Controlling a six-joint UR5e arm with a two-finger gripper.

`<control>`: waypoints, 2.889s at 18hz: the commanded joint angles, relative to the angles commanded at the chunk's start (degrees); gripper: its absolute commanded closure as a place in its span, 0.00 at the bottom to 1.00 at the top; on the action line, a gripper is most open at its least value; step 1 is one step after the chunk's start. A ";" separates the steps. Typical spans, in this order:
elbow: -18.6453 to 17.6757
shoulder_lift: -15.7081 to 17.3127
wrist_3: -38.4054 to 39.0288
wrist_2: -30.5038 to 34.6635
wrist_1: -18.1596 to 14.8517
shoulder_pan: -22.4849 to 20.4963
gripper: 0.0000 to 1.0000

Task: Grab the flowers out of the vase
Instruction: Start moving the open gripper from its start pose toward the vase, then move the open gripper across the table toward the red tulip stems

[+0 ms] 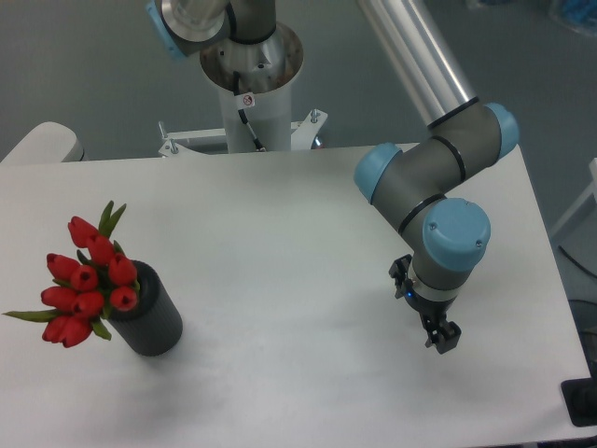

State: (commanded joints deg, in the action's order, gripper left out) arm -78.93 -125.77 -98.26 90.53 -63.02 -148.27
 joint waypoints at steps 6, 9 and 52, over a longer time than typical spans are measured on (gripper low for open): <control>-0.96 0.79 0.70 -0.17 -0.35 1.05 0.00; -1.32 1.14 0.79 -1.22 -0.79 1.41 0.00; -24.52 19.34 21.89 -64.15 0.18 10.19 0.00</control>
State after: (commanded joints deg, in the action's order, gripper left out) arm -103.45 -106.44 -76.38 26.37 -62.84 -138.08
